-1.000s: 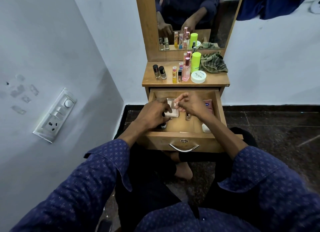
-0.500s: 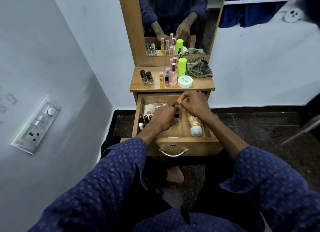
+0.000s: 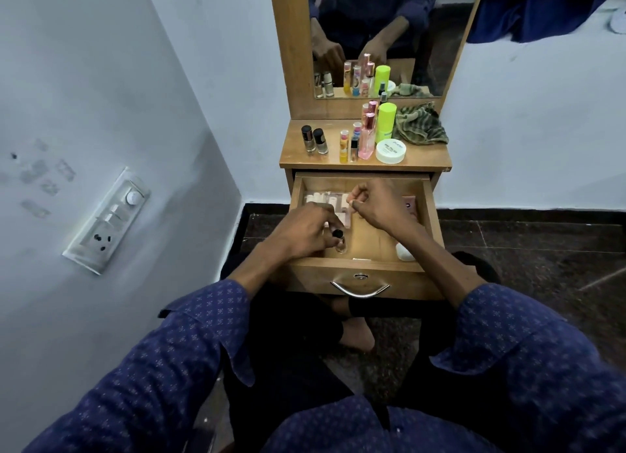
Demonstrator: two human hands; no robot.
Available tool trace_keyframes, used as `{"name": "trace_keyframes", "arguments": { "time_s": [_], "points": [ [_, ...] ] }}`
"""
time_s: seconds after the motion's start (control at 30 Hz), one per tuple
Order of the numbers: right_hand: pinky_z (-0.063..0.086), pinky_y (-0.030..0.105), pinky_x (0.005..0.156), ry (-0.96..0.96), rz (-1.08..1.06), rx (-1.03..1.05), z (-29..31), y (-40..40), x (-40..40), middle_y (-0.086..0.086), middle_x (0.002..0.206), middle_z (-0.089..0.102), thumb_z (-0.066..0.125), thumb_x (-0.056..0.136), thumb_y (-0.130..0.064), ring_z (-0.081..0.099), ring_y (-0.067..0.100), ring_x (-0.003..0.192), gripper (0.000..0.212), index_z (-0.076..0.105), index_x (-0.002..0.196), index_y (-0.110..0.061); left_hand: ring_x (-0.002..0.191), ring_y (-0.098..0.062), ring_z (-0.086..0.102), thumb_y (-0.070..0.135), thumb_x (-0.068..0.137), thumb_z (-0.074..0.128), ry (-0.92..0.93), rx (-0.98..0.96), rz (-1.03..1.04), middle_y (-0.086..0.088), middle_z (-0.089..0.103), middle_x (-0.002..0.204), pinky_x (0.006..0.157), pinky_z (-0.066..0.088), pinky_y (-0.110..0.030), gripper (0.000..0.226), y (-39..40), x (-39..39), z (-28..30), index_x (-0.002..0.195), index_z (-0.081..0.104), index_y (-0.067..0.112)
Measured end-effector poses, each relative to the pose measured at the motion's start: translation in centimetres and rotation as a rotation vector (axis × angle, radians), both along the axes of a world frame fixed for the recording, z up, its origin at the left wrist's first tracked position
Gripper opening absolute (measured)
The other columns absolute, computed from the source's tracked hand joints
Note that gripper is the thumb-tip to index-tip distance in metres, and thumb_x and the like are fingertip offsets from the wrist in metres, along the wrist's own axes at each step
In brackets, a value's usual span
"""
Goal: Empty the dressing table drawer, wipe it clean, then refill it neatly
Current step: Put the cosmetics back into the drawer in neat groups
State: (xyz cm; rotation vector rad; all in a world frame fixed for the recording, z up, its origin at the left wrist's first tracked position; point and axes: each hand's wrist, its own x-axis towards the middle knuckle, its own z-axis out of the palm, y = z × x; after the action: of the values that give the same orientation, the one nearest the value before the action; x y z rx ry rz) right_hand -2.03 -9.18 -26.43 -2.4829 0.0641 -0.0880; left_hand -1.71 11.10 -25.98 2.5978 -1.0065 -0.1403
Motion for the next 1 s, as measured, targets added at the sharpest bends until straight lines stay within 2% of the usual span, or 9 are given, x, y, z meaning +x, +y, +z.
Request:
{"name": "trace_keyframes", "arguments": {
  "time_s": [0.17,0.27,0.4,0.47,0.53,0.63,0.73,0.87,1.0],
  "points": [
    [0.063,0.044,0.07,0.025,0.004,-0.02,-1.1,2.4,0.4,-0.014,0.071,0.073,0.071,0.085,-0.021,0.071,0.008,0.071,0.012,0.072,0.077,-0.031,0.083,-0.007,0.063,0.036,0.076,0.091,0.081,-0.091,0.112,0.013,0.071,0.093,0.074,0.052,-0.029,0.027,4.5,-0.4,0.3,0.102,0.084,0.03],
    [0.064,0.043,0.067,0.012,0.01,-0.039,-1.2,3.3,0.3,-0.014,0.073,0.073,0.071,0.086,-0.022,0.072,0.009,0.069,0.016,0.07,0.075,-0.034,0.08,-0.004,0.064,0.039,0.071,0.093,0.124,-0.064,0.171,0.015,0.071,0.09,0.071,0.053,-0.028,0.026,5.8,-0.5,0.6,0.092,0.08,0.033],
    [0.061,0.034,0.064,-0.014,0.022,-0.089,-1.4,3.9,0.1,-0.014,0.074,0.072,0.069,0.088,-0.018,0.07,0.006,0.069,0.021,0.068,0.077,-0.035,0.079,-0.003,0.063,0.034,0.072,0.093,0.119,0.02,0.195,0.014,0.07,0.091,0.066,0.049,-0.026,0.026,6.2,-0.4,0.6,0.092,0.076,0.029],
    [0.052,0.025,0.058,-0.038,0.036,-0.085,-1.1,4.1,0.0,-0.015,0.075,0.071,0.069,0.09,-0.017,0.067,0.003,0.071,0.019,0.071,0.084,-0.034,0.081,-0.006,0.064,0.035,0.073,0.091,0.097,0.058,0.2,0.014,0.069,0.092,0.069,0.053,-0.03,0.026,6.2,-0.3,0.4,0.09,0.073,0.029],
    [0.043,0.022,0.055,-0.074,0.046,-0.086,-0.8,4.1,0.1,-0.016,0.08,0.07,0.07,0.092,-0.02,0.064,0.001,0.073,0.013,0.074,0.093,-0.032,0.083,-0.01,0.065,0.036,0.072,0.09,0.084,0.079,0.209,0.013,0.068,0.094,0.072,0.056,-0.034,0.026,6.1,-0.3,0.2,0.087,0.07,0.03],
    [0.057,0.033,0.063,-0.192,0.06,-0.094,0.1,4.3,0.9,-0.015,0.084,0.069,0.07,0.093,-0.027,0.067,0.007,0.078,0.009,0.073,0.101,-0.03,0.084,-0.013,0.065,0.037,0.073,0.088,0.065,0.114,0.195,0.014,0.066,0.093,0.072,0.055,-0.034,0.027,5.9,-0.2,0.1,0.085,0.066,0.03],
    [0.06,0.04,0.071,-0.304,0.079,-0.069,1.6,4.8,2.5,-0.006,0.082,0.069,0.071,0.093,-0.022,0.067,0.014,0.076,0.025,0.065,0.117,-0.018,0.083,-0.013,0.064,0.036,0.073,0.088,0.048,0.131,0.184,0.014,0.065,0.091,0.071,0.053,-0.033,0.028,5.8,-0.2,0.2,0.084,0.064,0.029],
    [0.059,0.041,0.068,-0.37,0.052,-0.084,3.3,5.8,5.2,0.004,0.075,0.068,0.069,0.094,-0.016,0.067,0.025,0.069,0.049,0.05,0.139,-0.01,0.081,-0.011,0.063,0.036,0.069,0.088,0.023,0.148,0.184,0.015,0.064,0.089,0.069,0.049,-0.032,0.029,6.0,-0.1,0.1,0.081,0.062,0.029],
    [0.056,0.043,0.068,-0.346,0.036,-0.139,4.3,6.4,7.6,0.019,0.09,0.072,0.066,0.097,-0.02,0.068,0.038,0.083,0.062,0.039,0.151,-0.011,0.079,-0.009,0.062,0.031,0.069,0.085,0.02,0.148,0.176,0.016,0.064,0.089,0.067,0.042,-0.028,0.025,6.0,-0.1,0.1,0.08,0.062,0.03]
  ]
}}
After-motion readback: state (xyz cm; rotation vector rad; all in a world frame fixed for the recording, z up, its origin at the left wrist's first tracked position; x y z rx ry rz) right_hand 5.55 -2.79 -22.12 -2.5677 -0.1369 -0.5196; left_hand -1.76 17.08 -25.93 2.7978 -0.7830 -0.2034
